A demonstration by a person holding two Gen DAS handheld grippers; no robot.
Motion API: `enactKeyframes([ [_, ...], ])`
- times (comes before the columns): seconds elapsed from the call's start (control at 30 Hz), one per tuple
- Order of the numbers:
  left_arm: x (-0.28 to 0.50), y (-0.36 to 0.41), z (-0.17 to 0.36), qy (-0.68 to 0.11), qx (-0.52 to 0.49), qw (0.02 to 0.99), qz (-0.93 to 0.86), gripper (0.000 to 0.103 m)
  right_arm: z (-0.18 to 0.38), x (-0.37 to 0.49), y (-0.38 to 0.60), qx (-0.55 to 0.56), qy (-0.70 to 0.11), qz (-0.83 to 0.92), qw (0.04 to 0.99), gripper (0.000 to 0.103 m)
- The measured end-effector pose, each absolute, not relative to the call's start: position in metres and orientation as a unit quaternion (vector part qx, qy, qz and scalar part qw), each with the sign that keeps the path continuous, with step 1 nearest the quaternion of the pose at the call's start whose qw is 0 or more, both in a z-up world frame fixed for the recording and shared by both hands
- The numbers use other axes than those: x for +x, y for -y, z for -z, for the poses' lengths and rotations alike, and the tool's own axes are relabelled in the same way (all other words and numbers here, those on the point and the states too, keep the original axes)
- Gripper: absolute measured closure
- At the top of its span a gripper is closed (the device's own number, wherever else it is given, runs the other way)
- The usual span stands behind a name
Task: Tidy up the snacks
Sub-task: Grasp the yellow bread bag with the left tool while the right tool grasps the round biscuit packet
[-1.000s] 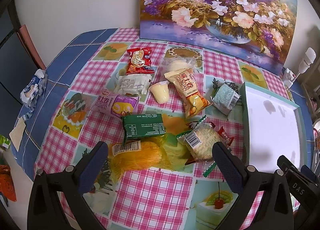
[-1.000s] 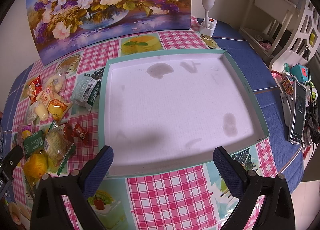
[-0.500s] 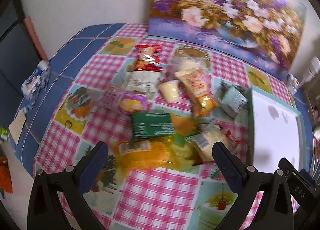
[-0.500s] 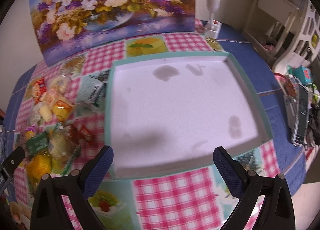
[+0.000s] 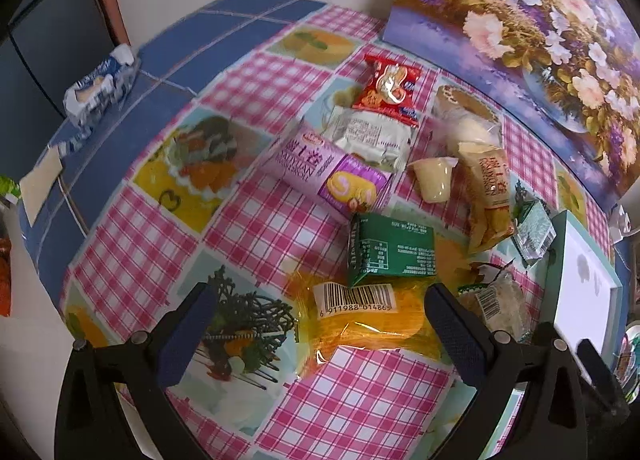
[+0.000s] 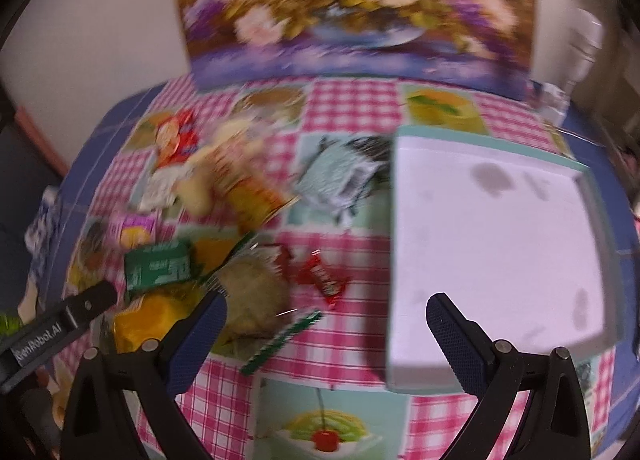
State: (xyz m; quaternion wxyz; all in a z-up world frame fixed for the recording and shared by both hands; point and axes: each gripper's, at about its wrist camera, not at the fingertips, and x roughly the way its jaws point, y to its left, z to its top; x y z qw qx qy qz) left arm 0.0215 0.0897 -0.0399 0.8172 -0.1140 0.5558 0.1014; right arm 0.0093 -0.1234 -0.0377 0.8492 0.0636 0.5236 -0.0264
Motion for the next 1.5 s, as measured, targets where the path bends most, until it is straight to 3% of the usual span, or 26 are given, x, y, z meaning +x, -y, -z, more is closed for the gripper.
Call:
enactKeyframes([
  [0.37,0.033,-0.084,0.064,-0.593,-0.141,0.789,-0.081,0.000,0.074,0.029,0.090,0.006,-0.543,-0.015,0.839,0.002],
  [0.53,0.040,-0.076,0.079,-0.613,-0.143,0.774,-0.068,0.000,0.078,0.031,0.081,-0.015,-0.542,-0.023,0.840,0.007],
  [0.63,0.043,-0.070,0.086,-0.621,-0.144,0.769,-0.058,0.000,0.081,0.031,0.079,-0.023,-0.543,-0.022,0.839,0.011],
  [0.8,0.048,-0.065,0.095,-0.626,-0.149,0.764,-0.058,0.000,0.085,0.030,0.079,-0.022,-0.548,-0.030,0.836,0.029],
  [0.9,0.050,-0.066,0.101,-0.627,-0.163,0.760,-0.058,0.001,0.084,0.029,0.081,-0.016,-0.548,-0.030,0.836,0.033],
  [1.03,0.047,-0.067,0.106,-0.626,-0.179,0.758,-0.047,0.011,0.084,0.028,0.083,-0.006,-0.549,-0.032,0.835,0.034],
  [1.33,0.034,-0.067,0.097,-0.619,-0.185,0.762,-0.045,0.021,0.083,0.025,0.094,0.017,-0.554,-0.024,0.832,0.036],
  [1.5,0.031,-0.073,0.095,-0.621,-0.189,0.759,-0.047,0.023,0.079,0.022,0.100,0.033,-0.557,-0.021,0.829,0.048],
])
